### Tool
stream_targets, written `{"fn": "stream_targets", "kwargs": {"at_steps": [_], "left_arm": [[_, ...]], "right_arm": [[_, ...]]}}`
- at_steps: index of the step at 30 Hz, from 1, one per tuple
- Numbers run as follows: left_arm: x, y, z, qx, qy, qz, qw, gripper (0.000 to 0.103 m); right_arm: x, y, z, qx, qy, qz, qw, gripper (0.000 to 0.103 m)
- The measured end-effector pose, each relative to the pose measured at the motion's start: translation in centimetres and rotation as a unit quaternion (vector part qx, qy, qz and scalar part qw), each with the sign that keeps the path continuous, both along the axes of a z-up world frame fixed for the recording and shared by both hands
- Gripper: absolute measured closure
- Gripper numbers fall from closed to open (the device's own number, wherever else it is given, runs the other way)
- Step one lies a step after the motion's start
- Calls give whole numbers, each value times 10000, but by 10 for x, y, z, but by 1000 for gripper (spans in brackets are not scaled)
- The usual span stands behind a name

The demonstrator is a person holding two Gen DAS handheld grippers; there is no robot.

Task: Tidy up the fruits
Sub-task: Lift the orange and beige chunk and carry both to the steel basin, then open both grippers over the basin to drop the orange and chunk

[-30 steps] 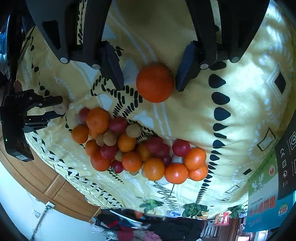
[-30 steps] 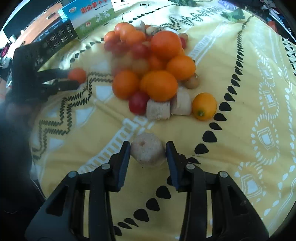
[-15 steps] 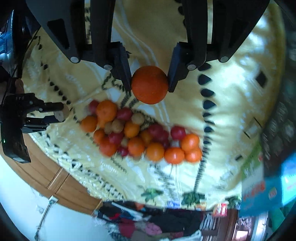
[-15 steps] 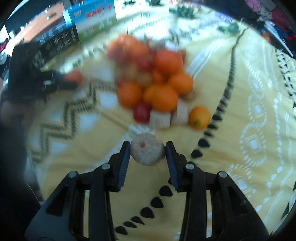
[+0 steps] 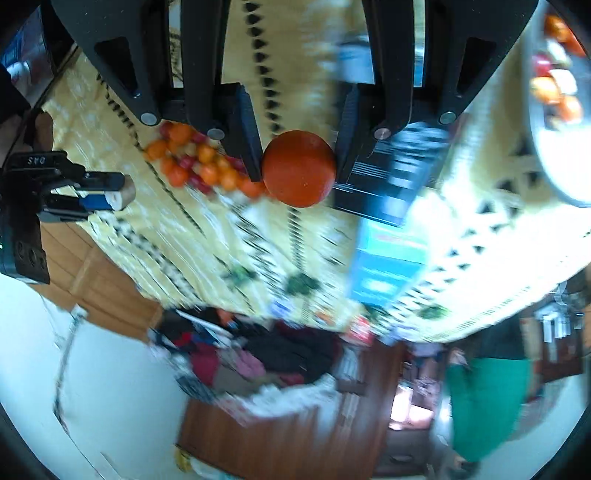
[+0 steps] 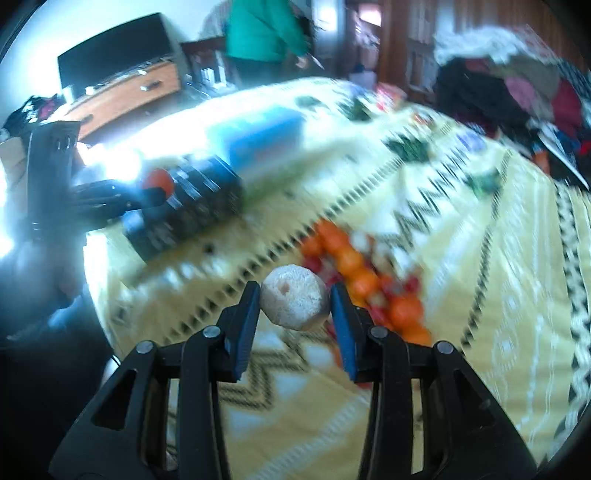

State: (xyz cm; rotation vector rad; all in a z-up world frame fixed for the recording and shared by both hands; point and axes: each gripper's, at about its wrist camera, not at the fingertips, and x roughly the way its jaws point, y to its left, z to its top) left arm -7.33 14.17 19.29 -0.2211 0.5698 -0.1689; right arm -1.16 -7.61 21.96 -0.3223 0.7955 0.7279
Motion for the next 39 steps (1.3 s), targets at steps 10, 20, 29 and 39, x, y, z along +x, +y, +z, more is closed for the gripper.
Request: {"fn": "stream_targets", "kwargs": {"at_steps": [10, 20, 29, 39], "left_arm": [[-75, 173, 30, 34, -269, 2018, 9790, 64], [-104, 274, -21, -190, 489, 2979, 9531, 64], [-120, 283, -39, -317, 628, 2973, 9522, 64], [-113, 273, -42, 127, 708, 3058, 9494, 64]], "right_arm": [[-13, 173, 45, 898, -2, 1185, 9889, 64], [-29, 309, 23, 1072, 800, 1808, 9744, 64], [-44, 354, -7, 684, 1095, 1914, 9730, 64], [-46, 367, -18, 522, 1183, 1842, 9744, 64]]}}
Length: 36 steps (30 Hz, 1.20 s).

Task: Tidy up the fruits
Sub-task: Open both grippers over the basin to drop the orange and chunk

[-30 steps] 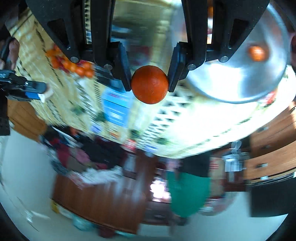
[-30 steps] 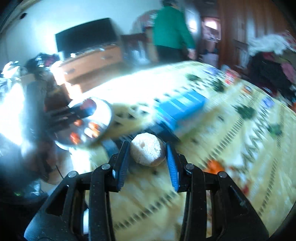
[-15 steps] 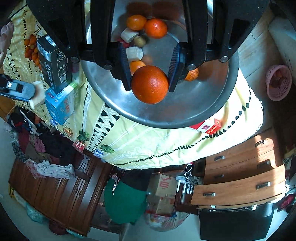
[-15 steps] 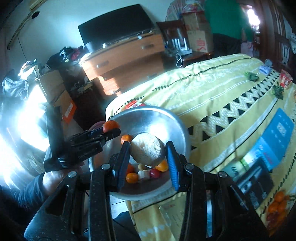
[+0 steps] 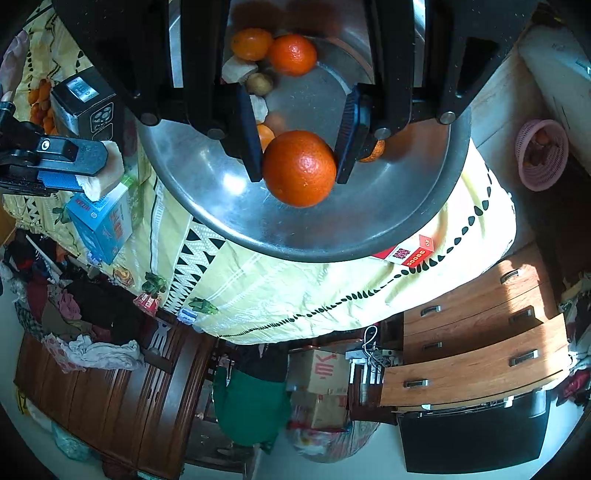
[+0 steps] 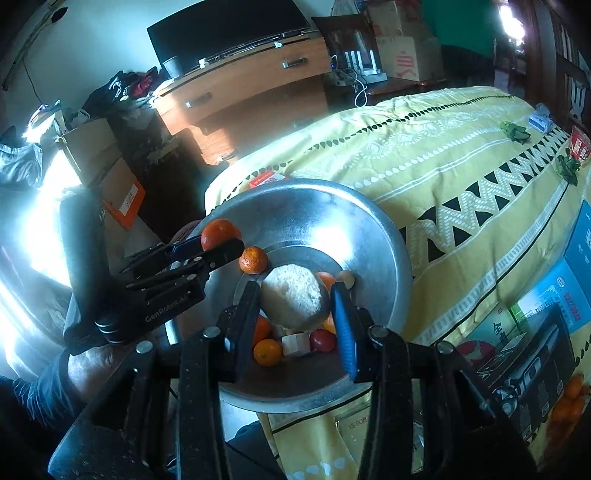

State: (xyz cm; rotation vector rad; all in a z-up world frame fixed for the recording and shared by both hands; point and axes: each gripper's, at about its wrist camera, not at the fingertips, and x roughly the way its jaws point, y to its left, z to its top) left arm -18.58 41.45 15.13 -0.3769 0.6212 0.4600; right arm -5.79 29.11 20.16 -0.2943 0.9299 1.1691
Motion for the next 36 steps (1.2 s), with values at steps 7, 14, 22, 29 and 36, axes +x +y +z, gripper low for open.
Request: {"fn": "stream_targets", "kwargs": {"at_steps": [7, 14, 22, 29, 36], "left_arm": [[0, 2, -3, 51, 112, 81, 9999, 64], [2, -2, -7, 352, 314, 160, 9988, 64], [3, -1, -11, 337, 386, 143, 9986, 64], [5, 3, -17, 248, 469, 124, 9985, 64], [7, 9, -27, 116, 607, 102, 9980, 64]], "right_arm": [[0, 5, -5, -45, 36, -14, 10000, 64], [1, 8, -8, -91, 34, -59, 9999, 63], [1, 11, -14, -132, 53, -72, 9999, 63], [1, 20, -21, -249, 53, -51, 9997, 63], [7, 26, -44, -503, 196, -68, 9985, 63]]}}
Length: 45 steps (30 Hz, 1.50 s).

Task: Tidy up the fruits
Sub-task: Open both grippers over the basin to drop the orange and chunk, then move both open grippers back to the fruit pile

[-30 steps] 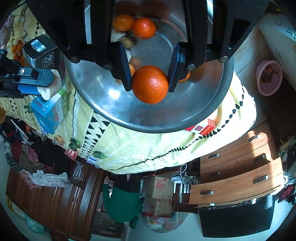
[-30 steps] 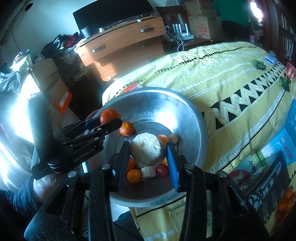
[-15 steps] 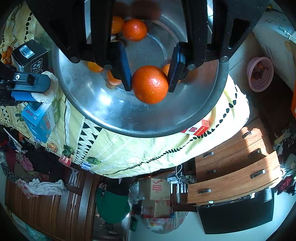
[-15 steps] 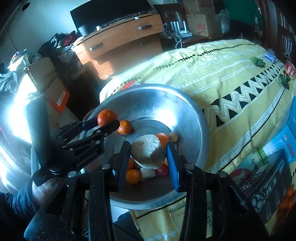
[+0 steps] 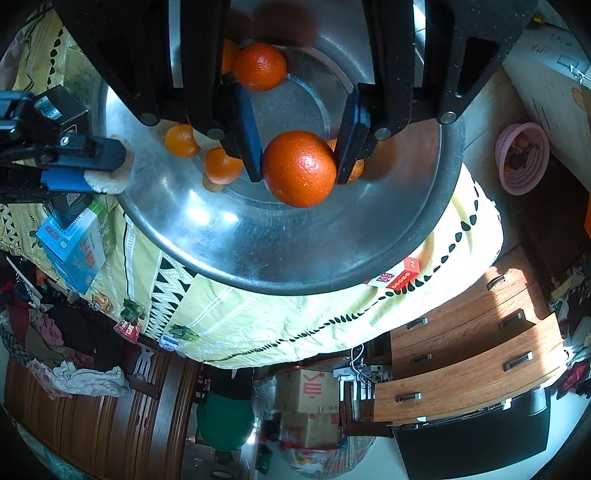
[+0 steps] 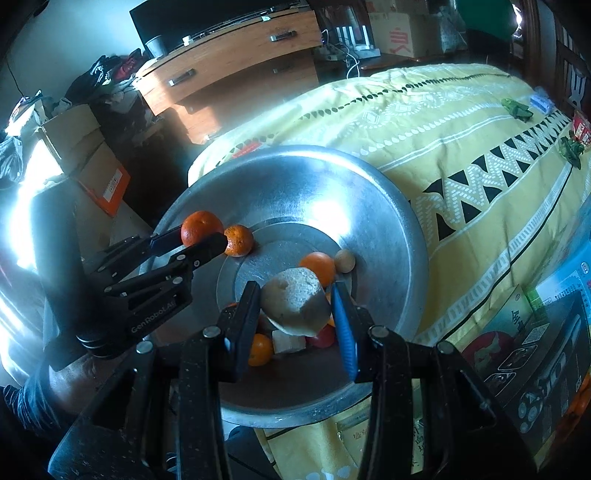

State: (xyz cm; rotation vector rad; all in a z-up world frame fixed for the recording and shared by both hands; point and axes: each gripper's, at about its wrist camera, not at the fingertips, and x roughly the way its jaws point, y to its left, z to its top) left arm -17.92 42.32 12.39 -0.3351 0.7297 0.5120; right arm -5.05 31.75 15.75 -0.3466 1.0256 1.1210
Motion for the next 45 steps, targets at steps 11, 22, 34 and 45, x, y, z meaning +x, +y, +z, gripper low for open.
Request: {"fn": "stream_targets", "kwargs": {"at_steps": [11, 22, 34, 45], "left_arm": [[3, 3, 1, -71, 58, 94, 9999, 25], [-7, -33, 64, 625, -730, 85, 9953, 17], [3, -194, 184, 1671, -2443, -654, 9529, 0], [81, -327, 127, 536, -962, -1977, 9741, 0]], "right_arm": [[0, -1, -12, -146, 71, -16, 9999, 16], [-69, -108, 111, 1235, -1884, -345, 9737, 17], [-136, -318, 167, 1378, -3871, -2924, 8635, 0], [-108, -441, 56, 1154, -980, -4552, 8774, 0]]}}
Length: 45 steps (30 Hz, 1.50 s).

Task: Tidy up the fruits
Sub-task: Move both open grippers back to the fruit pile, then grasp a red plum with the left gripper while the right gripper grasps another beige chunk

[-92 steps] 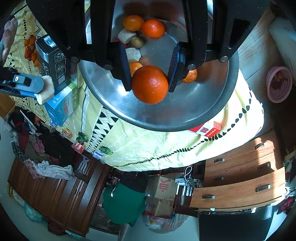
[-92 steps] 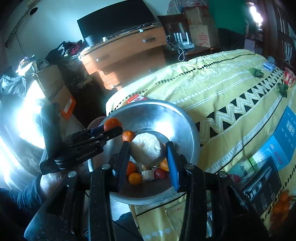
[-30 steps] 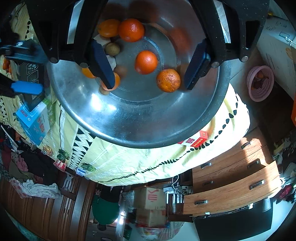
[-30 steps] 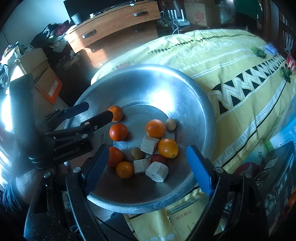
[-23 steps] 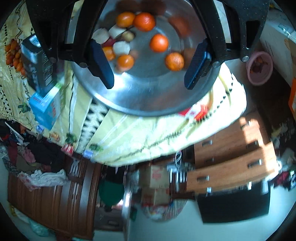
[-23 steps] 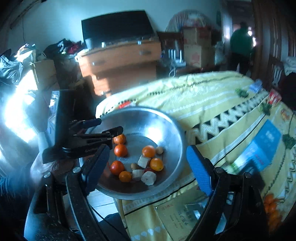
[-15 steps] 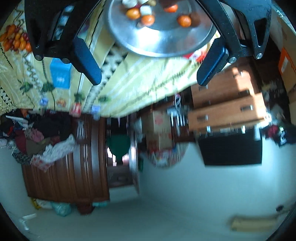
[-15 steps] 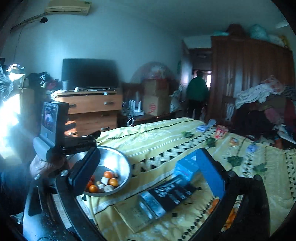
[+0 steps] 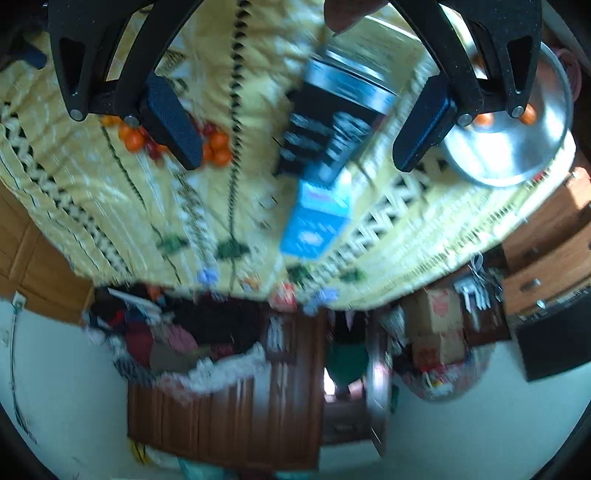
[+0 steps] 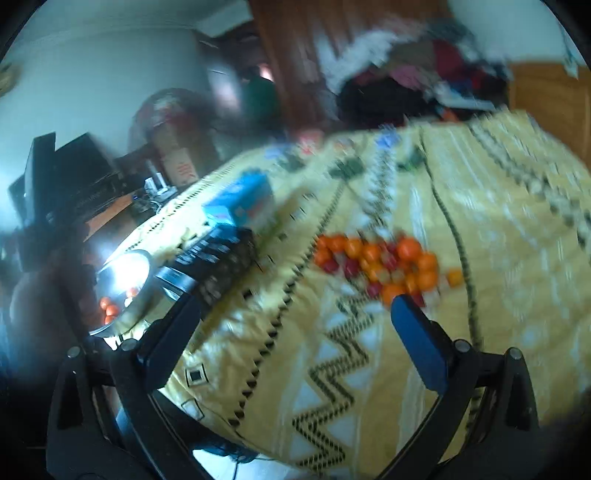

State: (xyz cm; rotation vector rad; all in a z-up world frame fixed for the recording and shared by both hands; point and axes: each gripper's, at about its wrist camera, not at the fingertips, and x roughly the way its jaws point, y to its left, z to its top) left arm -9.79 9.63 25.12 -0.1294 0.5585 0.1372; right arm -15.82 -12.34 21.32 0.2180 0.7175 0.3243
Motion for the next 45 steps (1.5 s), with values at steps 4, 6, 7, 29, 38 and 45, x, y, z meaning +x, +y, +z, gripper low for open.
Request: {"fn": "stream_targets", "kwargs": {"at_steps": [4, 6, 7, 29, 38, 45], "left_arm": [[16, -30, -28, -149, 675, -165, 9975, 0], [18, -45, -31, -200, 764, -266, 9965, 0], [18, -50, -30, -175, 777, -317, 9963, 0], [-11, -66, -29, -355, 545, -1087, 9919, 0], [9, -93, -66, -128, 945, -1605, 9824, 0], [47, -122, -125, -239, 1533, -1925, 9690, 1]], "right_arm": [[-1, -29, -22, 328, 773, -319, 9960, 0], [-3, -39, -28, 444, 952, -339, 9939, 0], [-4, -40, -28, 483, 981, -346, 9934, 0], [-32, -9, -19, 152, 773, 148, 9968, 0], [-24, -14, -40, 9, 890, 22, 9960, 0], [-7, -42, -69, 30, 1145, -318, 9929, 0]]}}
